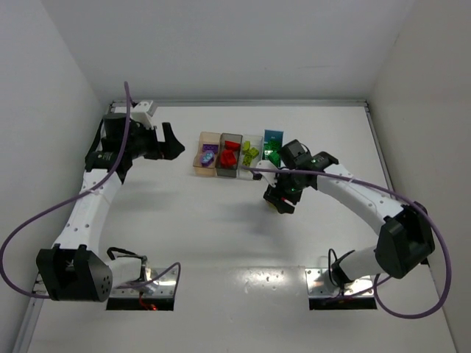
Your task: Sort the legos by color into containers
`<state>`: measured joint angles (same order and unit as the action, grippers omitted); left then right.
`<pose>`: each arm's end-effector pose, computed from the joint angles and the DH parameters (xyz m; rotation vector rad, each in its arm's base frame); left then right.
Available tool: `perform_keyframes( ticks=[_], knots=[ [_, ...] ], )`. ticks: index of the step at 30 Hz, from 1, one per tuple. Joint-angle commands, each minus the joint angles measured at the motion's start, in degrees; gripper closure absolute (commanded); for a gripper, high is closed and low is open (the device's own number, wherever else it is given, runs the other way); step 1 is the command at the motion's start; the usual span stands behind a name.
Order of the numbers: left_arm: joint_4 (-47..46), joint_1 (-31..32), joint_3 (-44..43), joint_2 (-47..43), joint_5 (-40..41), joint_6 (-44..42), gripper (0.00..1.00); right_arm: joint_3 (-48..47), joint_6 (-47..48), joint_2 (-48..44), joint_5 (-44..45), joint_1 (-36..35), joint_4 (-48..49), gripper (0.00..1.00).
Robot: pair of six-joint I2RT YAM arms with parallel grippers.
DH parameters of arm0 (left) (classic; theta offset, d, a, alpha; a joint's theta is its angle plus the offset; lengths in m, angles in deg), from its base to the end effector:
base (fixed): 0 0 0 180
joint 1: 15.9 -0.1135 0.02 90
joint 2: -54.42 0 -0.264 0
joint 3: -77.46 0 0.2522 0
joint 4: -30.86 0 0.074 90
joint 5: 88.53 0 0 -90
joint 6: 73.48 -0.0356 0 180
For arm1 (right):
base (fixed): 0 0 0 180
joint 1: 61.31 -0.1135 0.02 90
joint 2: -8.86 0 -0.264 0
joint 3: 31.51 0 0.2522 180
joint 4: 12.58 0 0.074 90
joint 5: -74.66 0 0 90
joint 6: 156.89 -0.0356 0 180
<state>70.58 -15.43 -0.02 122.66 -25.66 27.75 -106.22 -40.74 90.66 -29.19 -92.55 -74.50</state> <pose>0.2620 -0.0184 0.3456 0.0906 2.0957 -0.6198 0.2277 0.1481 0.2423 -1.3823 2.3957 0.3583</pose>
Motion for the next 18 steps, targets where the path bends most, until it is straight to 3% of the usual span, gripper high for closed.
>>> perform_keyframes(
  ticks=[1, 18],
  knots=[
    [-1.9, 0.6, -0.6, -0.3, 1.9, 0.6, 0.00, 2.0, 3.7, -0.1, 4.4, 1.4, 1.1, 0.36],
    [-1.6, 0.6, 2.4, -3.0, 3.6, -0.5, 0.00, -7.1, -1.7, 14.7, 0.6, 3.1, 4.5, 0.30]
  ],
)
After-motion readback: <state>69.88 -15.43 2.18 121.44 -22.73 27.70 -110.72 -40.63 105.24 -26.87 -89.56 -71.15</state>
